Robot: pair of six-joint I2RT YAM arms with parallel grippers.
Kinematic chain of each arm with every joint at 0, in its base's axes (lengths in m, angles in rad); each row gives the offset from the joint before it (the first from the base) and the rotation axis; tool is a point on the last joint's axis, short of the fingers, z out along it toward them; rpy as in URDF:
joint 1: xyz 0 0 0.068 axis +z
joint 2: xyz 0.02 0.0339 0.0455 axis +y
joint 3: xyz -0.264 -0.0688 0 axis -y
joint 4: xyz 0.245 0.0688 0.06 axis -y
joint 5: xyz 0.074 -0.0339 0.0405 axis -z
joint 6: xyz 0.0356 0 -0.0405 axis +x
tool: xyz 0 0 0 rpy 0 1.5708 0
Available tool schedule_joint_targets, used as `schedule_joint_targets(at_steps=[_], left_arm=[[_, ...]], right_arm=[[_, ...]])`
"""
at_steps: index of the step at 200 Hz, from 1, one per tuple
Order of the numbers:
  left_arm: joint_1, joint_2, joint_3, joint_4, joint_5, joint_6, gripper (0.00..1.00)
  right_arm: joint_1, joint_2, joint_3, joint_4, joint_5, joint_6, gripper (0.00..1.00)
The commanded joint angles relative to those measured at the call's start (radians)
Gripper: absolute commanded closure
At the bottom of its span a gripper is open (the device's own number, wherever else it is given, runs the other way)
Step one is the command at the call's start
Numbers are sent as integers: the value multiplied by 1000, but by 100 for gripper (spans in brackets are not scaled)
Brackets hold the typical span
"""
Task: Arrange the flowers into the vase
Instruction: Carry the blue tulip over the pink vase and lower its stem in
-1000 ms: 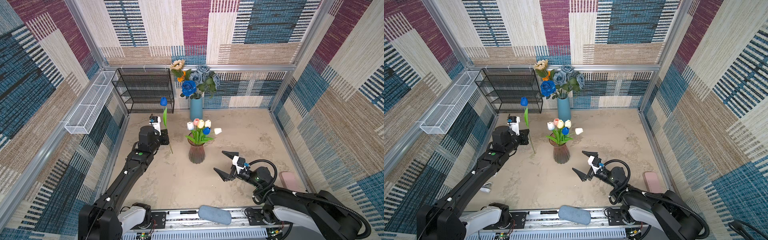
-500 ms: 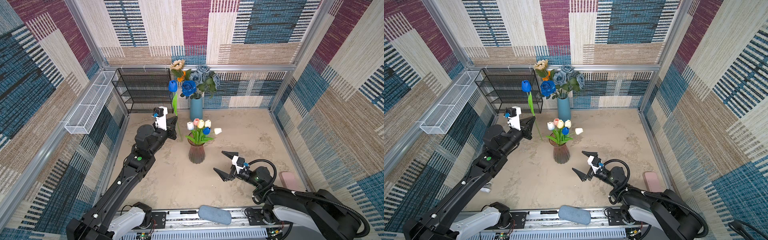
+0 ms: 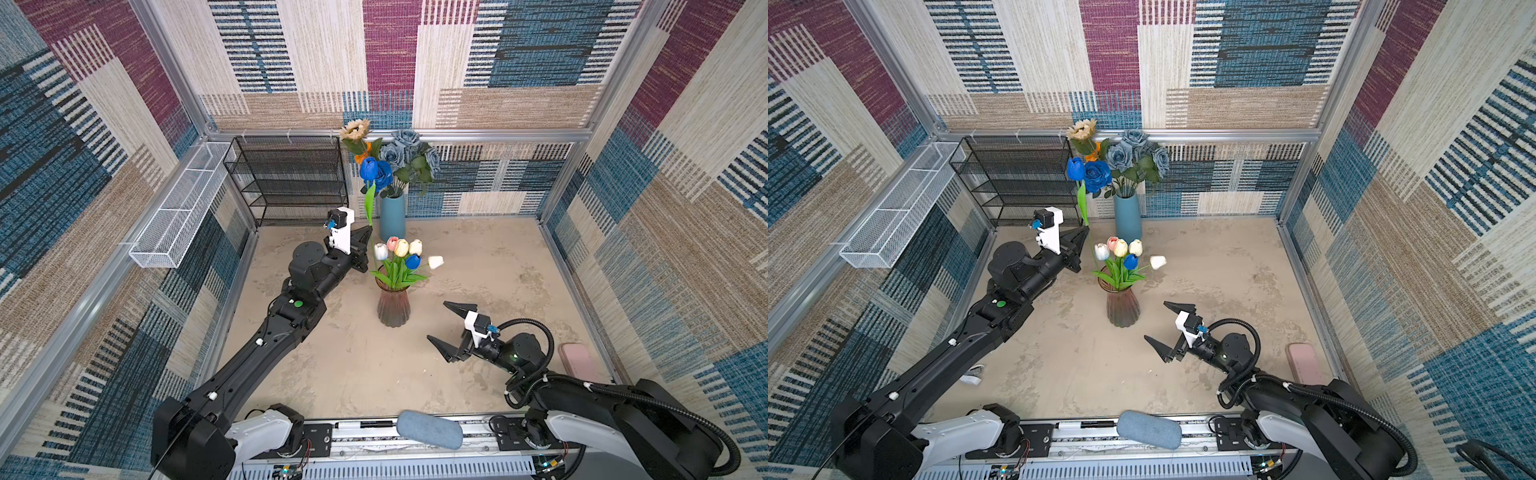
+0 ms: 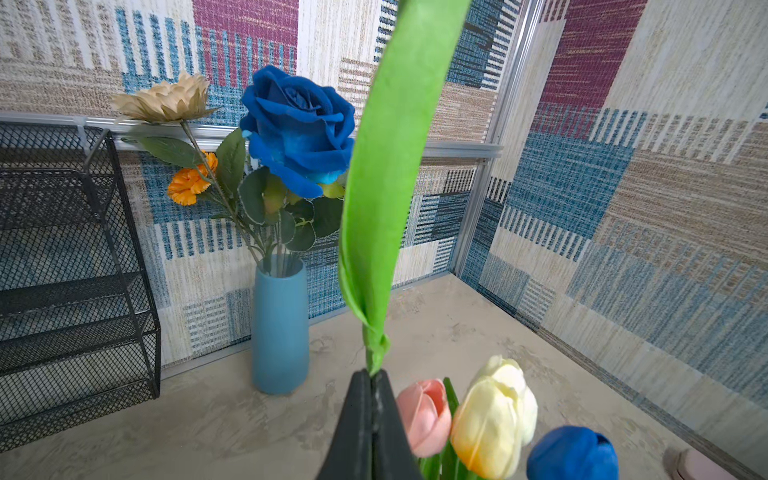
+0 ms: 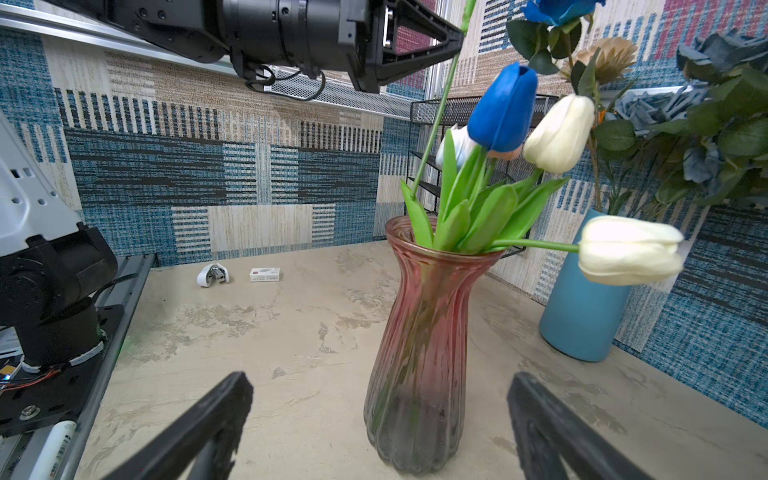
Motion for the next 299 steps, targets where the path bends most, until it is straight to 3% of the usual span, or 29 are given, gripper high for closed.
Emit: schedule_joint_targets(at_steps=[1,107,188,299], left_arm=[[0,26,8,95,-14,30,100],[-12,62,-53,194,40,8,100],[-40,52,-193,291,38,3,100],[-100,41,-339,452,52,125,100]], right_arm=[[0,-6,2,37,3,8,0],[1,-38,-7,21,6,8,0],[1,-35,-6,23,0,10,0],[0,0,6,29,-2,7,0]])
